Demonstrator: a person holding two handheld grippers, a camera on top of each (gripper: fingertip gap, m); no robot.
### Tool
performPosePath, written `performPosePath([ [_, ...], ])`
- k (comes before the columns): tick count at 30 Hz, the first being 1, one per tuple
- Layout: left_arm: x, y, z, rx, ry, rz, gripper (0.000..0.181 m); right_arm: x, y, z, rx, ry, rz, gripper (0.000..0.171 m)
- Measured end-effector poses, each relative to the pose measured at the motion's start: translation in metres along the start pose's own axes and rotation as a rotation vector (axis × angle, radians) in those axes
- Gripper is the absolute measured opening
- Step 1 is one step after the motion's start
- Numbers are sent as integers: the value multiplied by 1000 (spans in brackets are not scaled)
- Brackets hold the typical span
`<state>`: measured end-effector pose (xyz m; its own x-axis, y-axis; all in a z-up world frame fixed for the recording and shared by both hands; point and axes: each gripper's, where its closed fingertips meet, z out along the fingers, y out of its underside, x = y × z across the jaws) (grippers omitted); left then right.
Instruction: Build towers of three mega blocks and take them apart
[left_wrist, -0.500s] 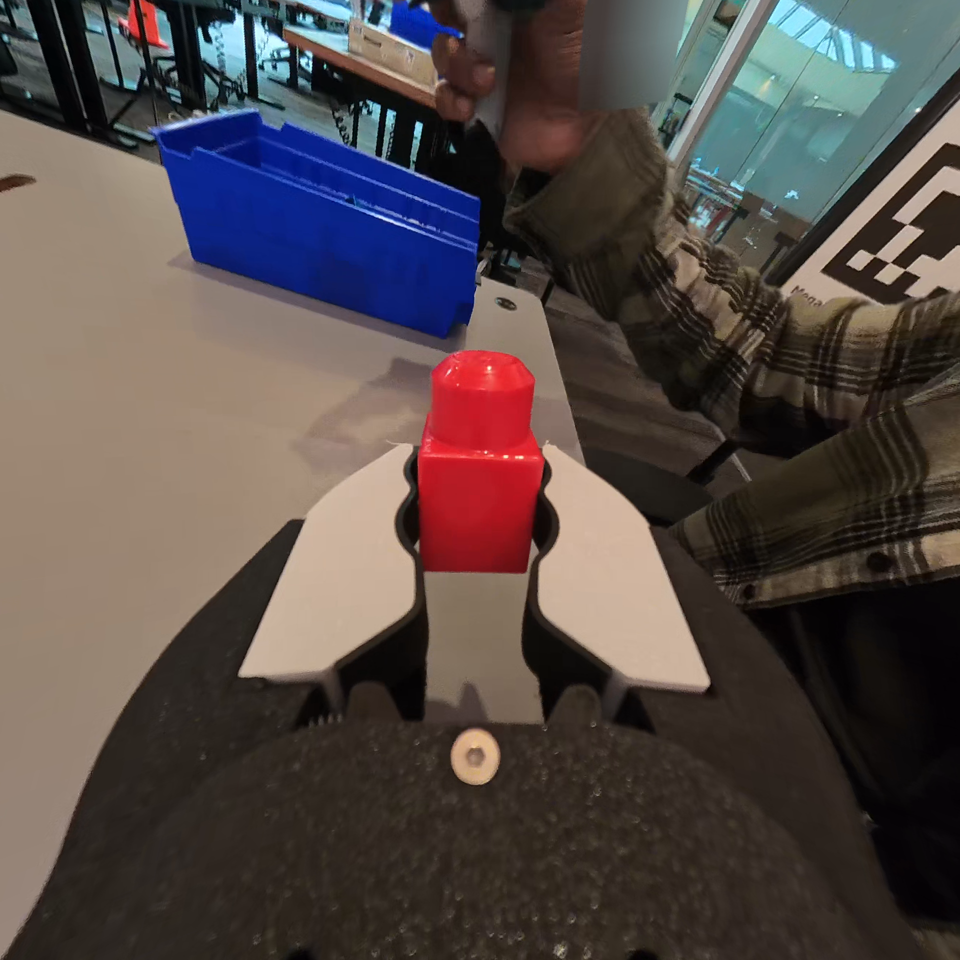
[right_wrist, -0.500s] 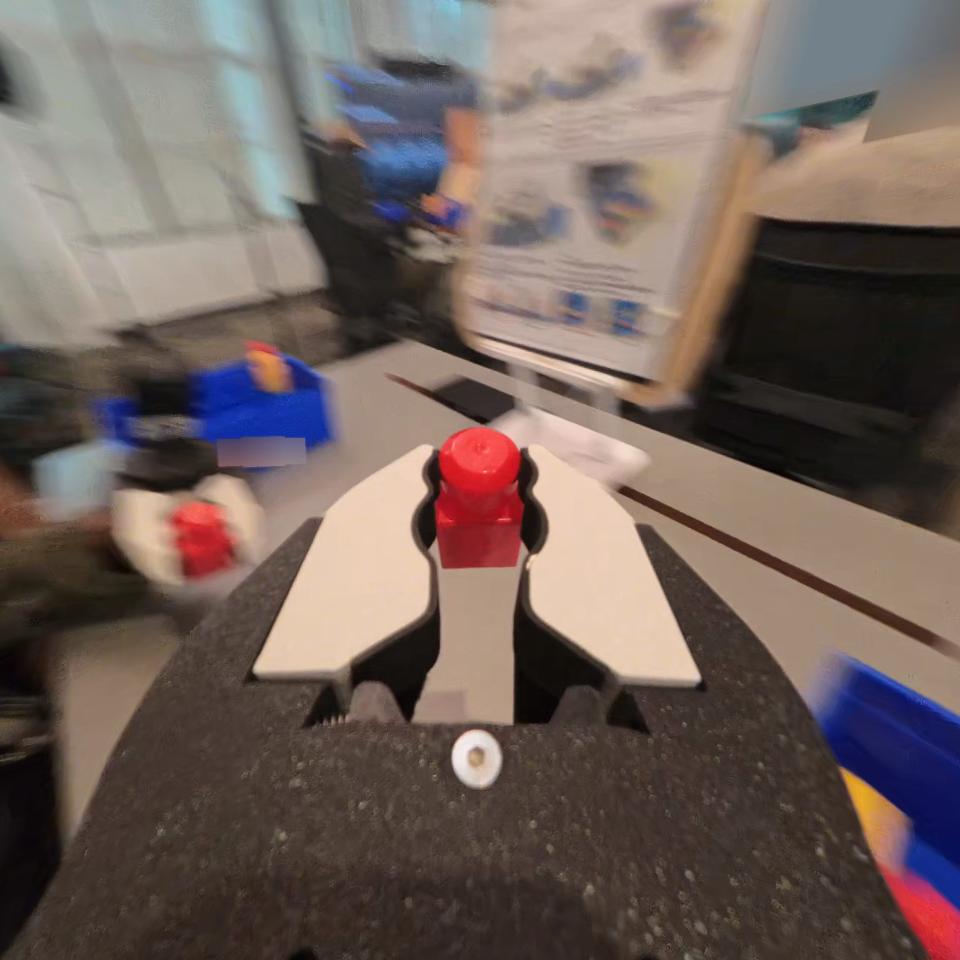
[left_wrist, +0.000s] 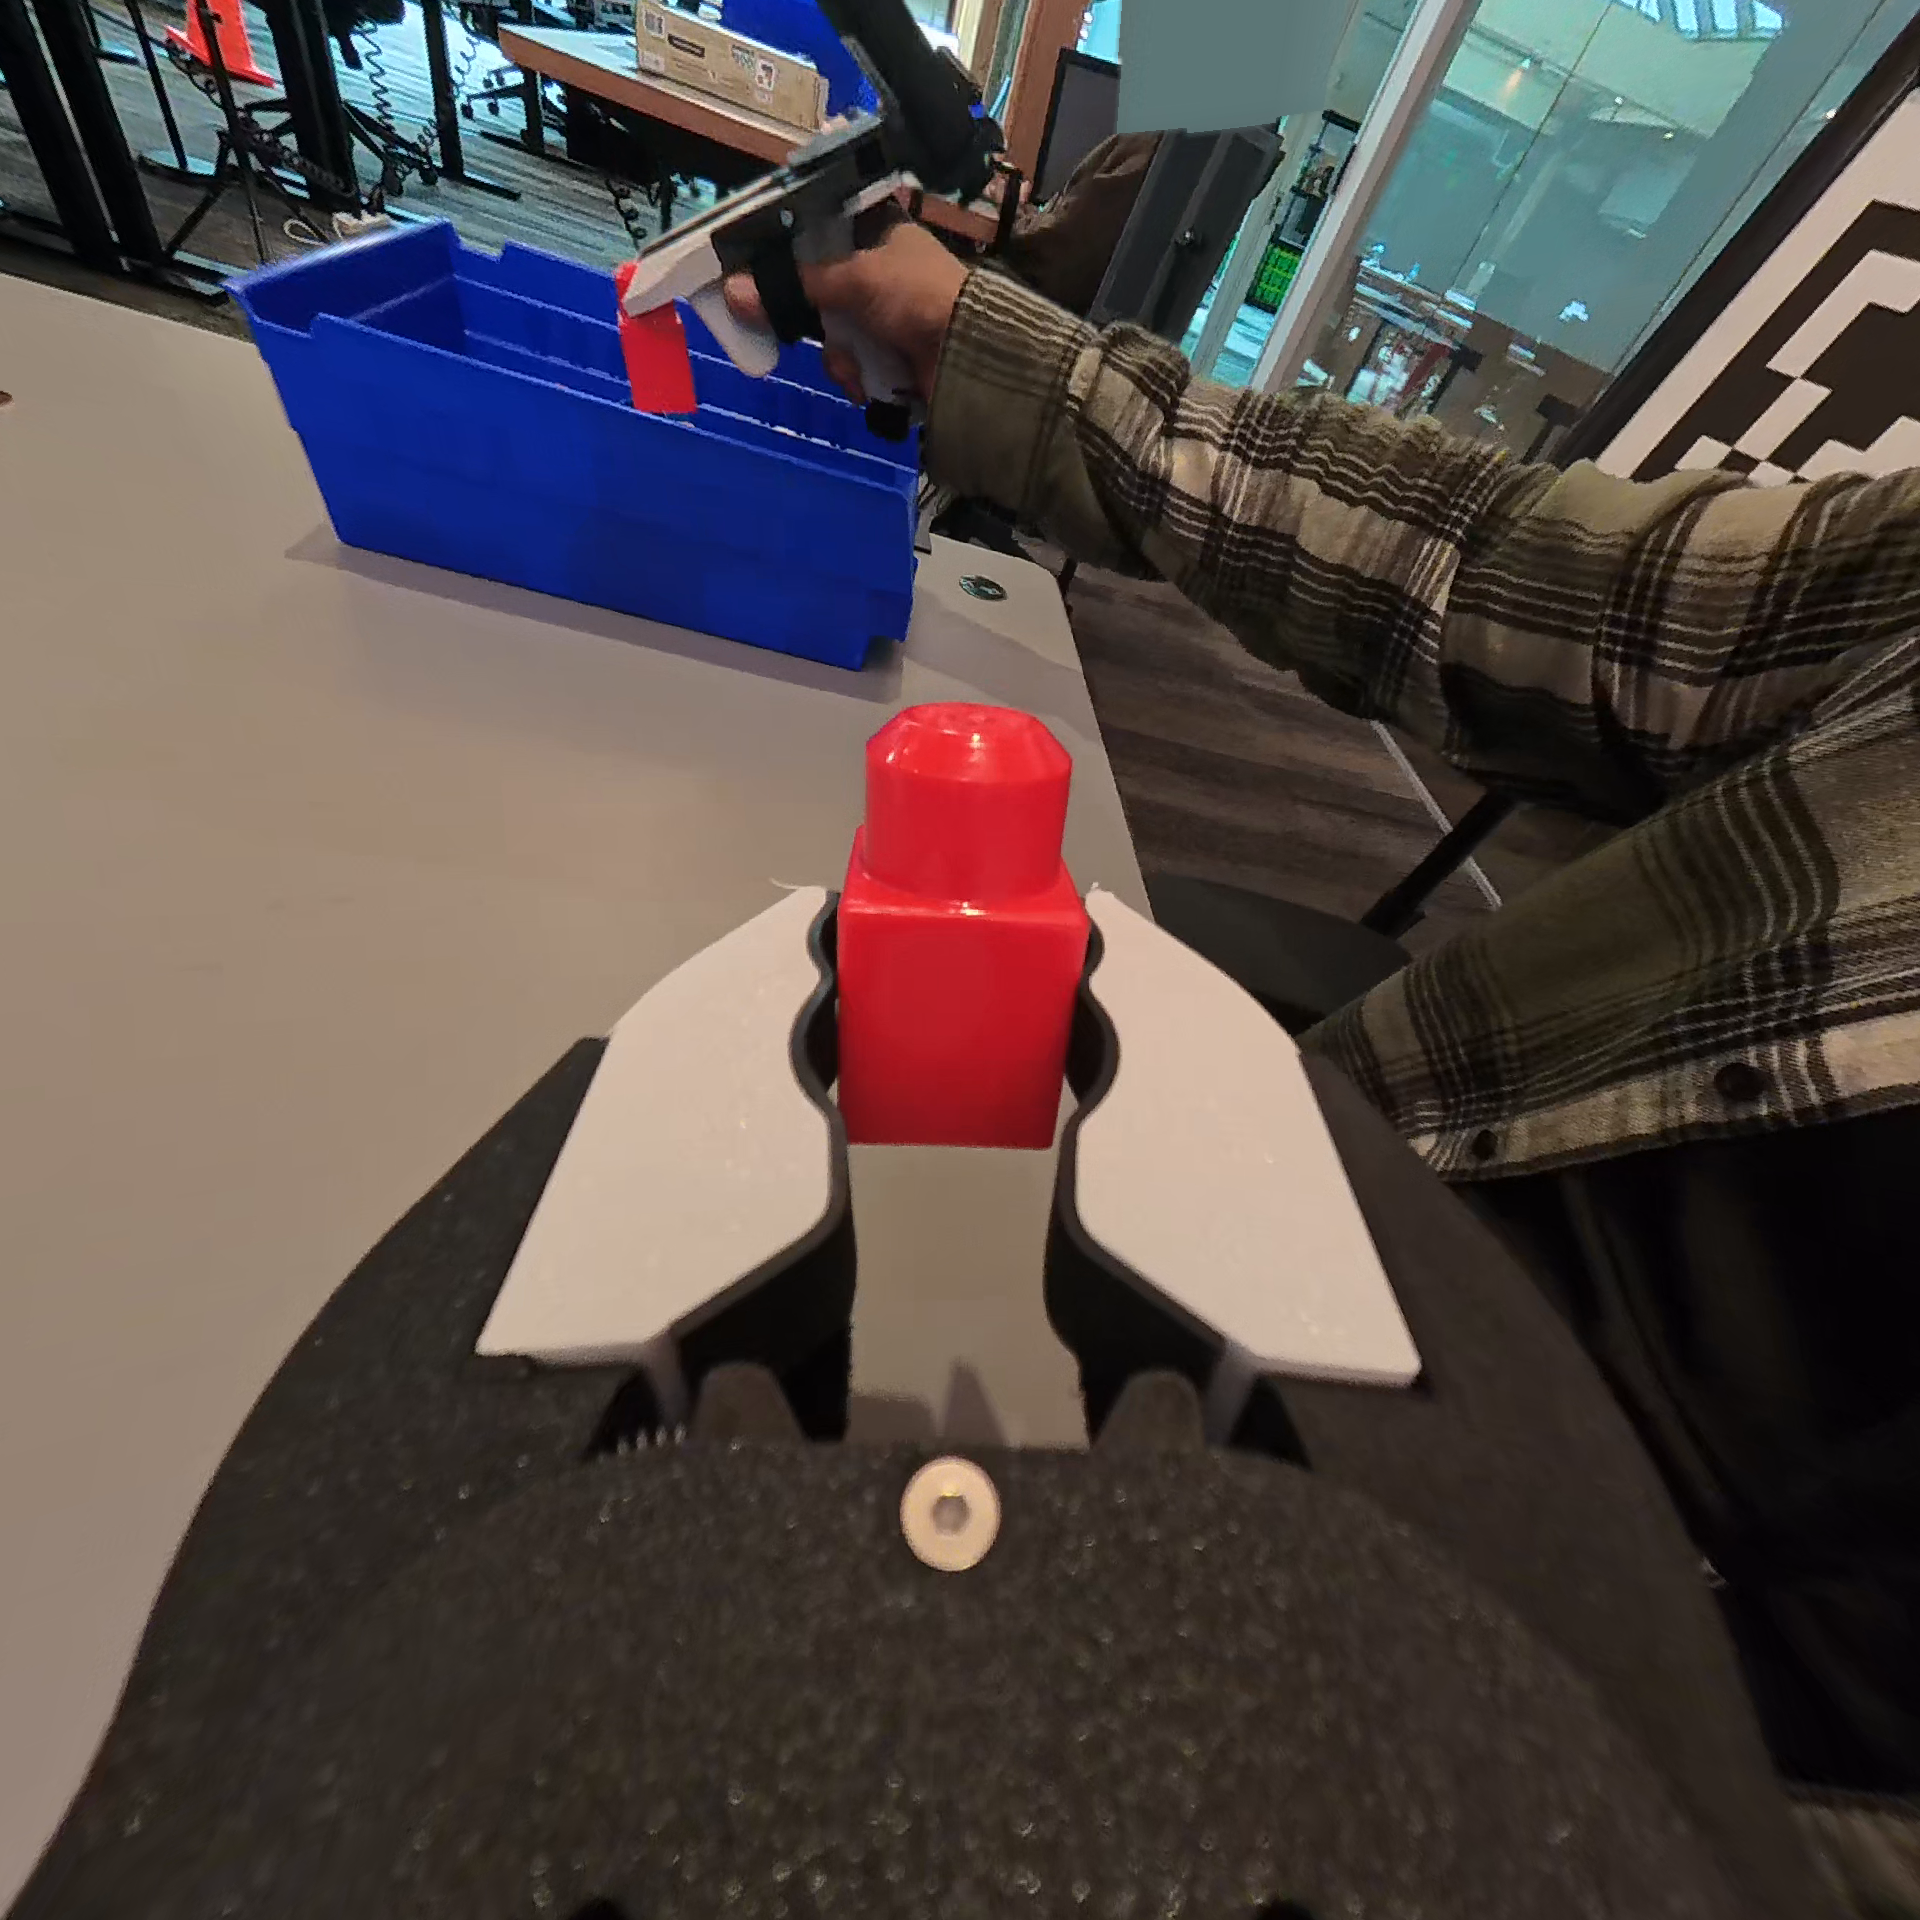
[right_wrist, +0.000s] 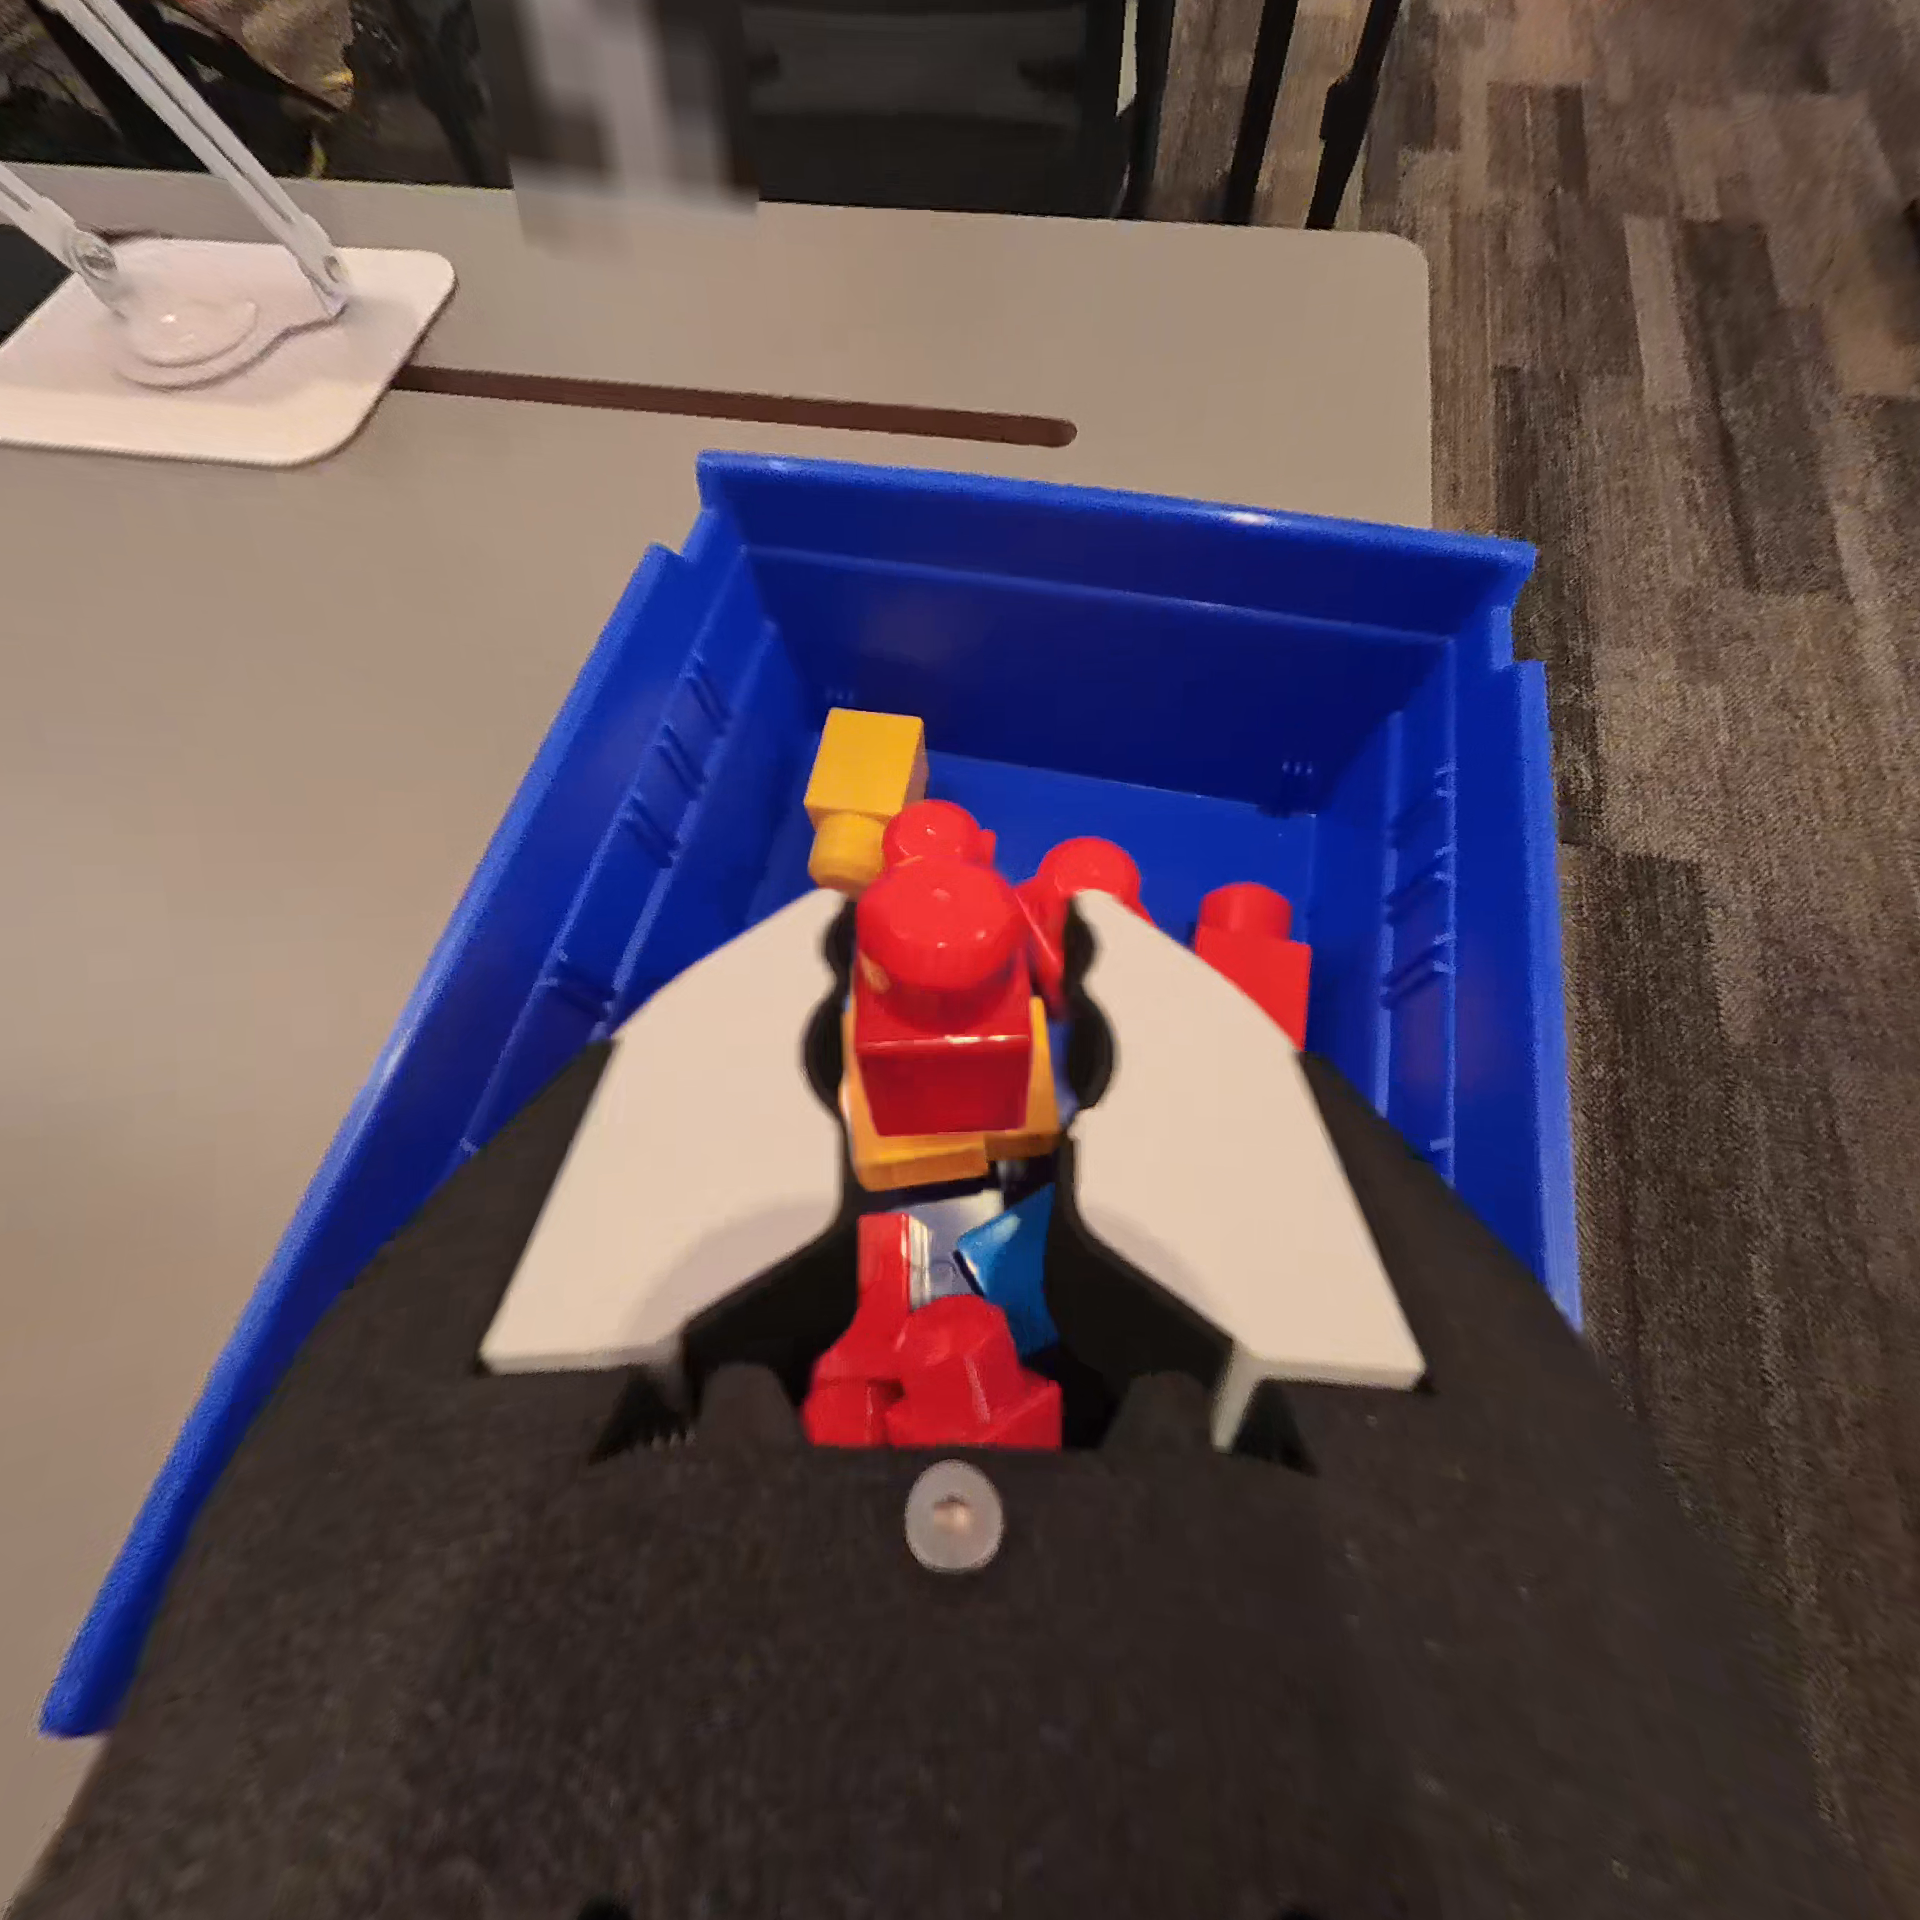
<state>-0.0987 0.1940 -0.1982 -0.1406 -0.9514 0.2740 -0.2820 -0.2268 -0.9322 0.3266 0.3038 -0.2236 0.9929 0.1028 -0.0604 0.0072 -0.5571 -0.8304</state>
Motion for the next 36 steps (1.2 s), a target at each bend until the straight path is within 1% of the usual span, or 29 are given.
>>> performPosePath([
  [1, -1, -1, -1, 5, -4, -3, 40, -6, -6, -3, 27, -22, 0, 45],
  [2, -2, -1, -2, 8, -7, -6, 40, -19, -16, -8, 69, -57, -9, 47],
  [4, -5, -1, -2, 12, -9, -14, 40, -64, -38, -19, 145, -166, -61, 54],
  [5, -5, -1, -1, 16, -5, -20, 40, -99, -46, -25, 173, -259, -94, 55],
  [7, -7, -2, 1, 23, 1, -26, 40, -186, -57, -40, 233, -496, -171, 56],
  [10, -5, -3, 7, 20, 15, -28, 40, -316, -49, -64, 249, -845, -272, 54],
  [12, -3, -3, 11, 13, 18, -24, 40, -378, -37, -73, 238, -982, -344, 54],
  [14, 0, -3, 12, 10, 21, -19, 41, -418, -26, -74, 221, -1053, -412, 53],
  [16, 3, -5, 11, 14, 22, -16, 40, -442, -16, -71, 189, -1103, -451, 51],
  [17, 3, -5, 10, 14, 20, -13, 40, -450, -12, -70, 180, -1122, -463, 47],
  [21, 4, -5, 7, 17, 25, -13, 40, -462, -6, -66, 167, -1157, -465, 34],
  [23, 6, -7, 6, 34, 37, -16, 40, -464, -2, -64, 144, -1163, -462, 33],
  [24, 8, -8, 6, 40, 47, -15, 40, -464, -2, -65, 153, -1169, -451, 29],
  [28, 13, -13, 9, 67, 79, -13, 40, -461, -7, -71, 170, -1188, -402, 28],
  [29, 14, -14, 10, 74, 87, -26, 44, -458, -13, -75, 194, -1195, -367, 28],
  [30, 13, -14, 11, 70, 83, -42, 56, -450, -21, -78, 214, -1188, -337, 28],
  [31, 13, -12, 12, 60, 81, -52, 64, -438, -29, -79, 236, -1152, -323, 28],
  [33, 15, -6, 13, 44, 73, -57, 72, -392, -52, -73, 285, -991, -321, 28],
  [34, 16, -3, 12, 38, 67, -54, 73, -359, -64, -67, 295, -884, -312, 29],
  [36, 22, 2, 10, 29, 61, -49, 76, -272, -85, -51, 309, -625, -274, 28],
])
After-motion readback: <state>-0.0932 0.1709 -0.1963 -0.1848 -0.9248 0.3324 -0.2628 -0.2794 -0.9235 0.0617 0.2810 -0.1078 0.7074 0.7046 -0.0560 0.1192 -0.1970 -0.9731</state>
